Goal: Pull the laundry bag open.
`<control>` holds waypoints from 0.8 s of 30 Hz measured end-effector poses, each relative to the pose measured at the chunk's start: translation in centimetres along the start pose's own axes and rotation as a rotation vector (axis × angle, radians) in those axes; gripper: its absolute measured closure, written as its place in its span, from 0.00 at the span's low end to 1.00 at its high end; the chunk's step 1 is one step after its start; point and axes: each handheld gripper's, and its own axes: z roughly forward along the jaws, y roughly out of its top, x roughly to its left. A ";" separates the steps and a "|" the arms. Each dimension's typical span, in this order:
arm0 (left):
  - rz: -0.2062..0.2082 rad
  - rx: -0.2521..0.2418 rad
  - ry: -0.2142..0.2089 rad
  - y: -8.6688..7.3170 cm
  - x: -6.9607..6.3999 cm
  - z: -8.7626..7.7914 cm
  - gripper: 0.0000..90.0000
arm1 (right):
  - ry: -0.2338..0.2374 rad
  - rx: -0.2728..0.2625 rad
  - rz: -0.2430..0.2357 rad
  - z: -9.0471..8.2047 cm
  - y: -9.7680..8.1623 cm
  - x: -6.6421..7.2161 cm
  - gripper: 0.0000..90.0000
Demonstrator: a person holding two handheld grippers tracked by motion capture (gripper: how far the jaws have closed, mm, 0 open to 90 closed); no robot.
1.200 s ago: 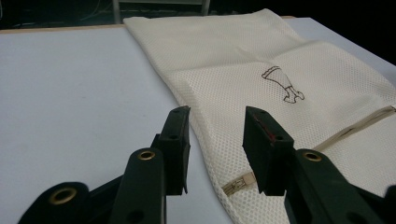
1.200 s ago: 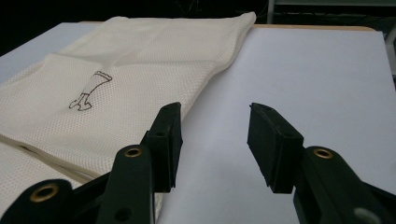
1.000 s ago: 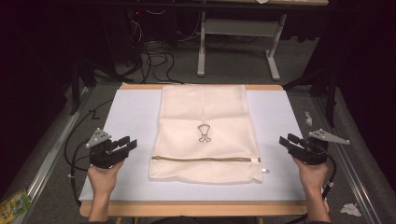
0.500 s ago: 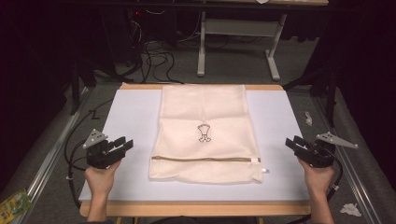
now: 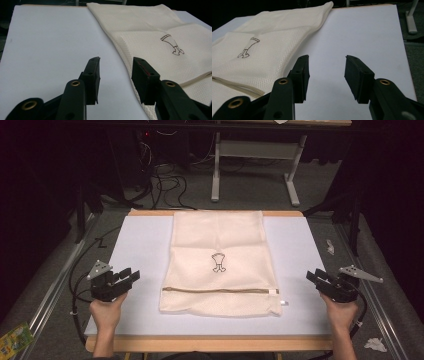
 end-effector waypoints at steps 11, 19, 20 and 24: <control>-0.010 0.009 -0.001 -0.6 0.0 0.8 0.64 | -0.001 0.014 0.014 0.6 -1.2 -0.1 0.62; -0.012 0.023 0.013 -1.2 0.1 1.6 0.64 | 0.002 0.032 0.017 1.2 -1.8 -0.1 0.62; -0.012 0.023 0.013 -1.2 0.1 1.6 0.64 | 0.000 0.038 0.014 1.3 -1.8 -0.1 0.62; -0.011 0.031 0.015 -1.3 0.1 2.0 0.63 | -0.001 0.059 -0.005 1.8 -1.9 0.2 0.62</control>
